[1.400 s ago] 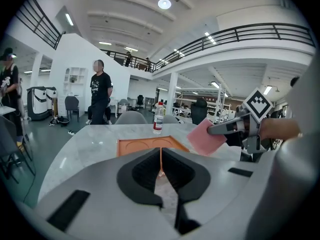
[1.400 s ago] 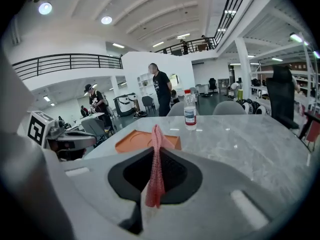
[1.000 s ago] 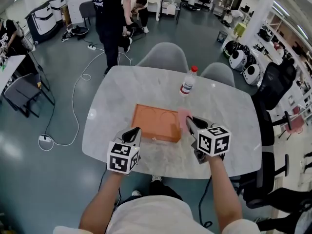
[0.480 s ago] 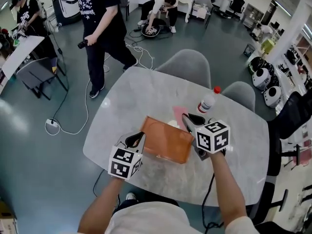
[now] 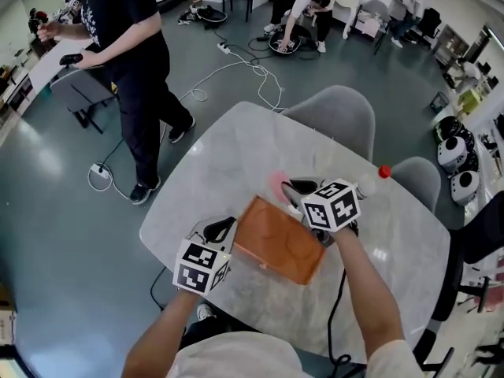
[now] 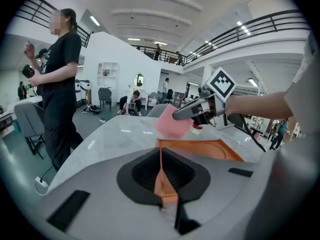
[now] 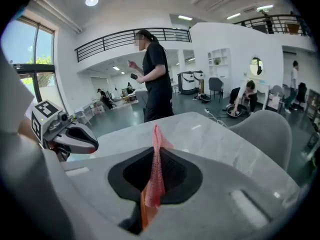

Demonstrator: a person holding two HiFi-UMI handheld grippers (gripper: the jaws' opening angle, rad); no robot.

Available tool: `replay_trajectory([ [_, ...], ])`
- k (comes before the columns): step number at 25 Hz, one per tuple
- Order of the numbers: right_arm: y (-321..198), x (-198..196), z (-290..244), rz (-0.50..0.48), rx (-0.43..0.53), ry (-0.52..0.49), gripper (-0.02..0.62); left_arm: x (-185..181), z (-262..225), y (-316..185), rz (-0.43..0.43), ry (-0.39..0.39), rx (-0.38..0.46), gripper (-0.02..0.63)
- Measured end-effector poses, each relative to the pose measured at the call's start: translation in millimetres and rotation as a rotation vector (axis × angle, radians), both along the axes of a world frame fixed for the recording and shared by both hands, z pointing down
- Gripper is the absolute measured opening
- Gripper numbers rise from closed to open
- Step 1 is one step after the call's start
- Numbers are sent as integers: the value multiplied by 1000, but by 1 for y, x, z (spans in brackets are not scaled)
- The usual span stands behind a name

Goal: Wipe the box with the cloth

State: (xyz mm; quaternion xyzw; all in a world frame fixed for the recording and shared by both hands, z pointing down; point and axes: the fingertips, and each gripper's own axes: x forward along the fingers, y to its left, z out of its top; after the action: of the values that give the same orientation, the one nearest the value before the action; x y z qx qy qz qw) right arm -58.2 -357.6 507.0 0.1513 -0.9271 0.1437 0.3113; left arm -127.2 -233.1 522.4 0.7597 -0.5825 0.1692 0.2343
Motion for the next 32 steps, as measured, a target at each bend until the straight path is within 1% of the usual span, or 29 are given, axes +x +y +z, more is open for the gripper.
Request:
replay_trajectory([
  [3, 3, -21, 18, -70, -53, 19, 18, -2, 2, -1, -12, 3, -3, 15],
  [8, 13, -43, 35, -164, -148, 26, 18, -1, 4, 3, -25, -2, -11, 15],
  [11, 19, -51, 39, -185, -221, -1, 18, -7, 7, 7, -40, -1, -15, 15],
  [13, 23, -50, 40, -182, -249, -11, 18, -9, 9, 12, -50, 2, -20, 15],
  [20, 36, -39, 46, -211, -278, 1, 18, -5, 10, 18, -60, 8, -13, 15],
  [29, 37, -18, 47, -177, -289, 9, 18, 2, 9, 18, -41, 8, -8, 15],
  [32, 35, 2, 51, -167, -276, 20, 17, 16, 13, 14, -27, 9, -3, 15],
])
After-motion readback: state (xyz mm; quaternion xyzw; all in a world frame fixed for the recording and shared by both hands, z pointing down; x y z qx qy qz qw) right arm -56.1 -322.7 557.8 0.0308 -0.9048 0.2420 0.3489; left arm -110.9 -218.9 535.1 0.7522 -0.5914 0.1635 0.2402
